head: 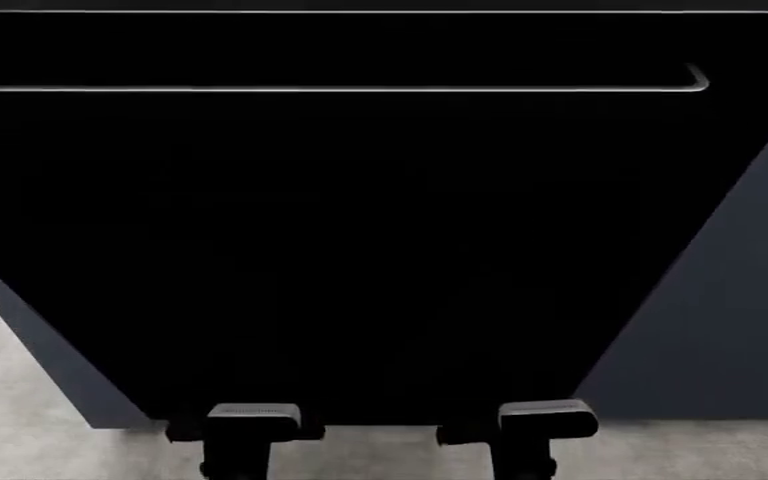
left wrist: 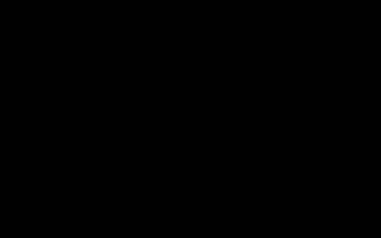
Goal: Close the dishwasher door
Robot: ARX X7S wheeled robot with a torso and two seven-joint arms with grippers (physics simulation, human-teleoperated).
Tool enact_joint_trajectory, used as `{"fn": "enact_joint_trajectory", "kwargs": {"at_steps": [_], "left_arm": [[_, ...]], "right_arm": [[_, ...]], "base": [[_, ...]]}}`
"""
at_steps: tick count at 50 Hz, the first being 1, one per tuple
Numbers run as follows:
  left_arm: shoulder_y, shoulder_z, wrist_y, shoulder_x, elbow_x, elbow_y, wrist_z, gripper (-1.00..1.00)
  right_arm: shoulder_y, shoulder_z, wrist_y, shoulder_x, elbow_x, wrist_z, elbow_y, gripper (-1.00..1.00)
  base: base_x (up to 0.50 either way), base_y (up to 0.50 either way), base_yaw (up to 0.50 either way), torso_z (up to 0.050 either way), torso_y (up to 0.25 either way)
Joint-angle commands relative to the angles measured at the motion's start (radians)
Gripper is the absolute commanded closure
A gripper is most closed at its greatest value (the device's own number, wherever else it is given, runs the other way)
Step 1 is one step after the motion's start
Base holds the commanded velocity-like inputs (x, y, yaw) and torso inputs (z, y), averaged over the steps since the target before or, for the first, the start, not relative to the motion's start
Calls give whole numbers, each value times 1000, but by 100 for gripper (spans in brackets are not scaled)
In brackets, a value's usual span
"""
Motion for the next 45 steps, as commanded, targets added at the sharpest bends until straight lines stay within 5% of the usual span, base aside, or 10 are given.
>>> {"fn": "enact_joint_trajectory", "kwargs": {"at_steps": [1,45], "left_arm": [[-2,0,-77,-13,-9,146,-8,-100],[-4,50,-255,-48,-5,374,-61,-100]], "right_arm": [[36,-33,83,9,-40,3,-200,-100],[98,-51,265,54,-34,20,-375,-100]], "base": [[0,0,0,0,0],[0,0,0,0,3]]}}
